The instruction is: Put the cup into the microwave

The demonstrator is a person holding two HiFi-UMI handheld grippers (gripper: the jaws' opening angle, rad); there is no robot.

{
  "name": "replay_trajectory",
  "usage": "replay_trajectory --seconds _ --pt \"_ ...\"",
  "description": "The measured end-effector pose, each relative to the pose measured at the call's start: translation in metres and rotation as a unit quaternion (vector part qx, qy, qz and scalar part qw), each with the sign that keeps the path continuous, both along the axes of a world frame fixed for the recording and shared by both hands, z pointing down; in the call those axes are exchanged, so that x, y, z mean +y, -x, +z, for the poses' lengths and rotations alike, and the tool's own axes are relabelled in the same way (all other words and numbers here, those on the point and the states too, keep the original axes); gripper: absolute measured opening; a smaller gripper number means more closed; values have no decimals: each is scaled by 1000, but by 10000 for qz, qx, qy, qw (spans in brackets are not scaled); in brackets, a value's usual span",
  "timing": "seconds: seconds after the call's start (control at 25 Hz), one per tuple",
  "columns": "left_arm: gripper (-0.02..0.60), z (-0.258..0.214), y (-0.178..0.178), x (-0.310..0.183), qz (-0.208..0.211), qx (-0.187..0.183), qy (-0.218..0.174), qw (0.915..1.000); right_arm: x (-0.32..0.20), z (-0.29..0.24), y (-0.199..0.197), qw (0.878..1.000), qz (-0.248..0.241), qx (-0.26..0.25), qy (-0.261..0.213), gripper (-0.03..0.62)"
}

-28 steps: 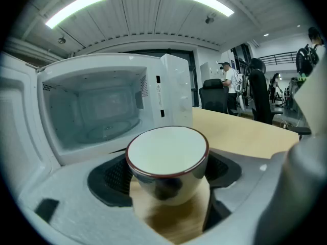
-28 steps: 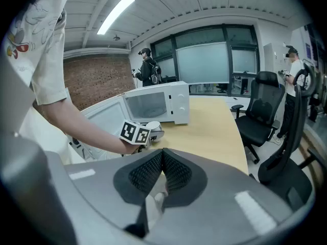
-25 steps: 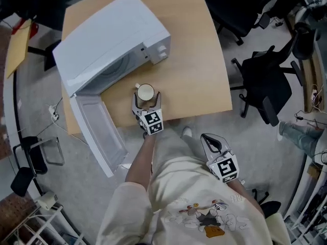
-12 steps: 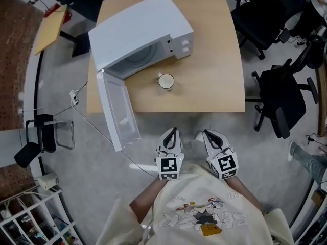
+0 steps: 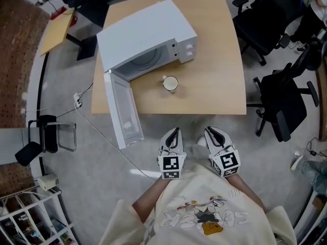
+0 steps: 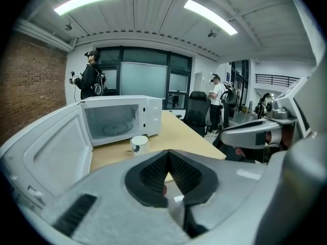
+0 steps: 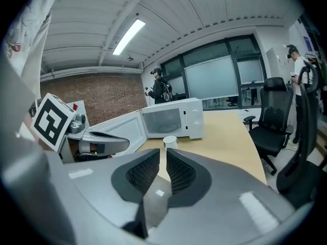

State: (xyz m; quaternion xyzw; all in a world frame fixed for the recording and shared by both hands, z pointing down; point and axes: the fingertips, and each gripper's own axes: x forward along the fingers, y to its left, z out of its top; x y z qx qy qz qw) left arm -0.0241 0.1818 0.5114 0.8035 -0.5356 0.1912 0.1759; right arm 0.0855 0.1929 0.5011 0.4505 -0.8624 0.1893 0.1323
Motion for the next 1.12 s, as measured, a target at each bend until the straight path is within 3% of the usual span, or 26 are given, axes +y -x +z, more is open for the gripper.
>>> replay_trajectory --seconds 0.2,0.44,0.6,0.68,0.96,1.04,1.12 --pt "5 -1 5 4 -493 -43 -28 9988 5 1 -2 9997 -224 -89 -52 51" --pt "5 1 14 -9 -610 -30 -59 9981 -6 7 5 9992 -397 -94 23 78" --pt "5 8 20 -47 -456 -18 -58 9989 -39 12 15 9994 -346 5 29 79" --pt "5 9 27 -70 -348 14 -71 9994 -61 14 22 9996 -282 84 37 24" --pt "6 6 48 -135 155 17 -143 9998 -129 8 53 9998 -14 185 67 21" --pt "106 11 45 -145 338 1 -125 9993 -139 5 60 9998 -1 207 48 18" --pt "250 16 45 -156 415 -6 -84 9991 -145 4 66 9996 -72 247 78 18"
